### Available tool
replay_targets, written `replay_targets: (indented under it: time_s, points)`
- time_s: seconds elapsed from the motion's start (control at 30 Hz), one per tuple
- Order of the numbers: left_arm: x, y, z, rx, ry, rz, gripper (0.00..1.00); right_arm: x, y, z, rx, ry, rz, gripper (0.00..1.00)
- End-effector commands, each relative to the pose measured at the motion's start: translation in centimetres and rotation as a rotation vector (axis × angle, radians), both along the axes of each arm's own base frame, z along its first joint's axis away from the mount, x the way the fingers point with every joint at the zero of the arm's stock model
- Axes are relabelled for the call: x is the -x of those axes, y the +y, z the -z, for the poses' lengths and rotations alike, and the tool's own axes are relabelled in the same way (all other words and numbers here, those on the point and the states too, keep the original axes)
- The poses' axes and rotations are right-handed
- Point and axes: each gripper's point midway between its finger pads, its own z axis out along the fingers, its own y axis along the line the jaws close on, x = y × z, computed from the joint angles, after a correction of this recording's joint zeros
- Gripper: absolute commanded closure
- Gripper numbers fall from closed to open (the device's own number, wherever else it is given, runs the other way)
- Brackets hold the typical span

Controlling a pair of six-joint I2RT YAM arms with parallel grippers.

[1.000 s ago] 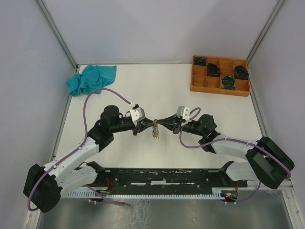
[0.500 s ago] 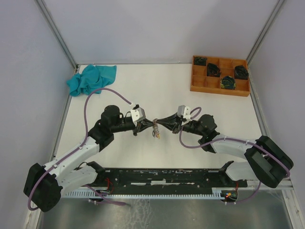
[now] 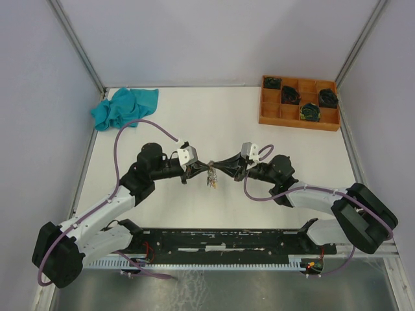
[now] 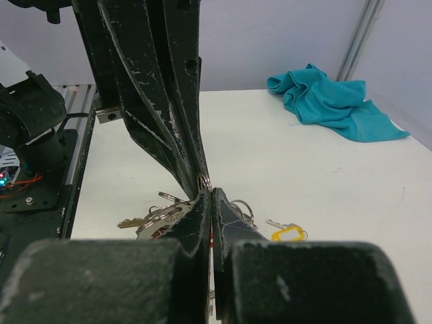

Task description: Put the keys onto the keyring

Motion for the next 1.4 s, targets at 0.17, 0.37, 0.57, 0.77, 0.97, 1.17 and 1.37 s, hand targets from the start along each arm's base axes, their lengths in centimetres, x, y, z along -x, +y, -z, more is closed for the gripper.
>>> replay_targets:
  time_s: [0.17, 0.37, 0.57, 0.77, 0.97, 1.17, 1.37]
  points:
    - [0.8, -1.0, -1.5, 0.007, -0.044, 0.028, 0.97, -0.9, -0.2, -4.6, -0.148, -0.066, 0.045, 0.99]
    - [0.5, -1.1, -1.1, -0.026, -0.046, -0.034, 0.97, -1.4, -0.5, -4.7, -0.170, -0.041, 0.075, 1.00]
    - [0.0, -1.9, -1.6, -0.037, -0.055, -0.089, 0.96, -1.4, -0.2, -4.7, -0.199, -0.011, 0.069, 0.99]
    - [-0.1, -3.1, -2.7, 0.003, -0.066, -0.133, 0.90, -1.4, 0.1, -4.6, -0.231, 0.016, 0.066, 0.99]
    - [-1.0, -1.4, -4.2, 0.063, -0.085, -0.255, 0.79, -1.5, -0.4, -4.0, -0.227, 0.017, 0.094, 1.00]
    - [-0.6, 0.8, -4.2, 0.061, -0.117, -0.314, 0.73, -1.2, -0.6, -3.9, -0.208, 0.001, 0.082, 0.99]
    - [-0.5, 2.3, -4.9, 0.060, -0.163, -0.317, 0.71, -0.8, -0.4, -3.9, -0.200, -0.007, 0.057, 0.99]
